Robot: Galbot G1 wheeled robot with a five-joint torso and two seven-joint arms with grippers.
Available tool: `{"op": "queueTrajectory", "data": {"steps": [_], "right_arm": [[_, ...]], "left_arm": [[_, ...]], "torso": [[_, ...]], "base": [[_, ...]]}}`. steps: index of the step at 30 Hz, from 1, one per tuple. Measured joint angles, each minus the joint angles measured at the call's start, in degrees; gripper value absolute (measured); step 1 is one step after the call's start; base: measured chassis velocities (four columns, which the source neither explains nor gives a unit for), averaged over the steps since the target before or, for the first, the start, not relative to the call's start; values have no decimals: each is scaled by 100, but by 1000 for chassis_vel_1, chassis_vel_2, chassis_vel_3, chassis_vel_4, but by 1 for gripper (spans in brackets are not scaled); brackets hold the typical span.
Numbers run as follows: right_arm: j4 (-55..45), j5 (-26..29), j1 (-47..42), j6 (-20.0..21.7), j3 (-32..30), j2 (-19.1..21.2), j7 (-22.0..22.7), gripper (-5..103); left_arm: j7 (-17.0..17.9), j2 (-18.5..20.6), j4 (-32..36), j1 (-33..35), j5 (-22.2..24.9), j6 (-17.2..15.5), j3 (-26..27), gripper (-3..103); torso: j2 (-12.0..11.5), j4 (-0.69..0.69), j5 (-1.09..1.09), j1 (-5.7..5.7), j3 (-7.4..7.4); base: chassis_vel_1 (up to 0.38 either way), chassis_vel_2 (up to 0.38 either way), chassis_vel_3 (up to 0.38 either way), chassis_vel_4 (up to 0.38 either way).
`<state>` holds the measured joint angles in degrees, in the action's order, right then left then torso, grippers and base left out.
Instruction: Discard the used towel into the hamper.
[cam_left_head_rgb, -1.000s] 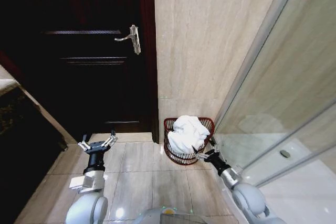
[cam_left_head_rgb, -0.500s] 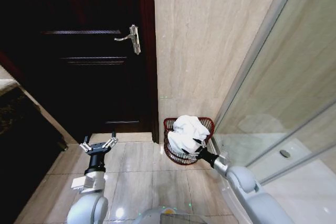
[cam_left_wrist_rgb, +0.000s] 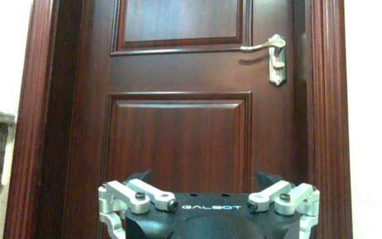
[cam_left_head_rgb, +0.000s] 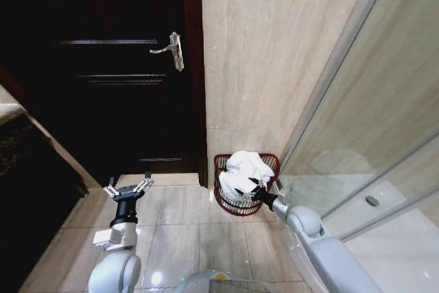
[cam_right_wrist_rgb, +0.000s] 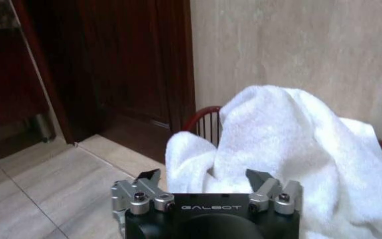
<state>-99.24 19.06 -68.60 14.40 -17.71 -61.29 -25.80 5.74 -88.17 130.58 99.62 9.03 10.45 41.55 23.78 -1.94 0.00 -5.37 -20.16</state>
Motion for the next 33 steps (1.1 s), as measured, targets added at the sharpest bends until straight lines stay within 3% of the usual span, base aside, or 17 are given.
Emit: {"op": "queueTrajectory", "data": {"steps": [2,4,7,11,17,24,26,29,33], "right_arm": [[64,13,-2,1,-16,-7,9,76],[90,23,-2,1,-23,-10,13,76],[138,58,2,0,-37,-9,34,58],[159,67,18,-7,-45,-2,33,65],[192,64,48,-23,-45,-6,27,62],[222,36,49,-52,-39,-41,27,32],[222,34,39,-56,-38,-43,27,32],[222,32,13,-82,-44,-45,30,15],[222,31,6,-100,-51,-45,49,5]], "left_arm": [[1,6,10,-2,3,-3,5,100],[2,6,12,-4,4,-3,5,100],[2,-2,28,-9,5,-4,4,100],[4,-4,63,-13,5,-8,2,100],[6,-3,96,-19,5,-13,0,100],[8,-10,133,-8,-2,-12,-6,100],[8,-12,133,-6,-4,-12,-7,100],[9,-13,133,-4,-11,-12,-12,100],[8,-13,136,-4,-18,-12,-22,100]], "torso": [[0,0,0,0,0],[0,0,0,0,0],[0,0,0,0,0],[0,0,0,0,0],[0,0,0,0,1],[0,0,0,0,1],[0,0,0,0,1],[0,0,0,0,1],[0,0,0,0,1]], "base": [[0,0,0,0],[0,0,0,0],[0,0,0,0],[0,0,0,0],[0,0,0,0],[0,0,0,0],[0,0,0,0],[0,0,0,0],[0,0,0,0]]}}
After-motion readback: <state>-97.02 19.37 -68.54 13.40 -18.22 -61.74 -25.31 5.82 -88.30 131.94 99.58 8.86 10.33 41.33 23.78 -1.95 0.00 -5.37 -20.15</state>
